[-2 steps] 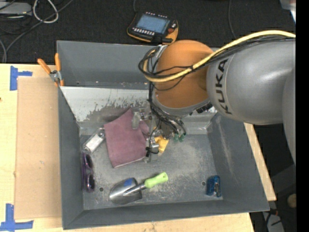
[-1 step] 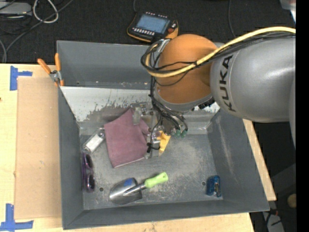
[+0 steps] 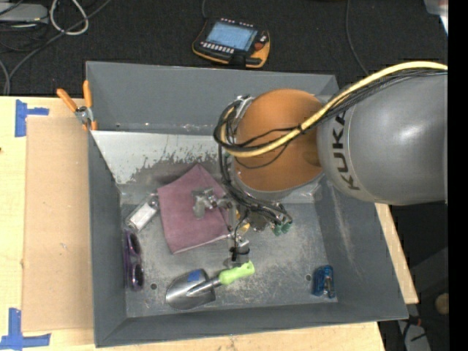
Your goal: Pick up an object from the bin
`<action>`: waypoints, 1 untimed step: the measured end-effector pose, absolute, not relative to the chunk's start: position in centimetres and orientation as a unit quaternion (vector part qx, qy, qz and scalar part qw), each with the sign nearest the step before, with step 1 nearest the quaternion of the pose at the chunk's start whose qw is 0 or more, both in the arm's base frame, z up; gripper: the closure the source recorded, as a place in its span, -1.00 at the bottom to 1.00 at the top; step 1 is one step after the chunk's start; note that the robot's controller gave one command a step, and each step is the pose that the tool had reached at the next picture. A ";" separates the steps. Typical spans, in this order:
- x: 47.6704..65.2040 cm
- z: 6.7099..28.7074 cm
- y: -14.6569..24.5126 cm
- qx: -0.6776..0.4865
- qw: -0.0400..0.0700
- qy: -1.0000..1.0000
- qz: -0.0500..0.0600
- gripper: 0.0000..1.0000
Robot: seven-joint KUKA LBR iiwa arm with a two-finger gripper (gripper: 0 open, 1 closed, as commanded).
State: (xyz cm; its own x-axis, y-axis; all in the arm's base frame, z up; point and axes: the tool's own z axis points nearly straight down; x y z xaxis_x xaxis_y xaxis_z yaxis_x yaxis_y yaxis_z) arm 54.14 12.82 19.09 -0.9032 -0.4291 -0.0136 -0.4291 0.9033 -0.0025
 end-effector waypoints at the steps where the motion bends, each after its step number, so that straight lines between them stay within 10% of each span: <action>1: 51.1 19.1 15.7 -0.148 0.004 0.989 0.001 -1.00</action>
Offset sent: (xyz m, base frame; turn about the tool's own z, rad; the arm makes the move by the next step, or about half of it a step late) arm 0.0577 0.0274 -0.0222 0.0034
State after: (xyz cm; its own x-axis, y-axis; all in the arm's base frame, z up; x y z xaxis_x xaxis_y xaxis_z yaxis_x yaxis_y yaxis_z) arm 51.11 15.71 19.08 -0.9561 -0.2930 -0.0092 -0.2930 0.9561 0.0011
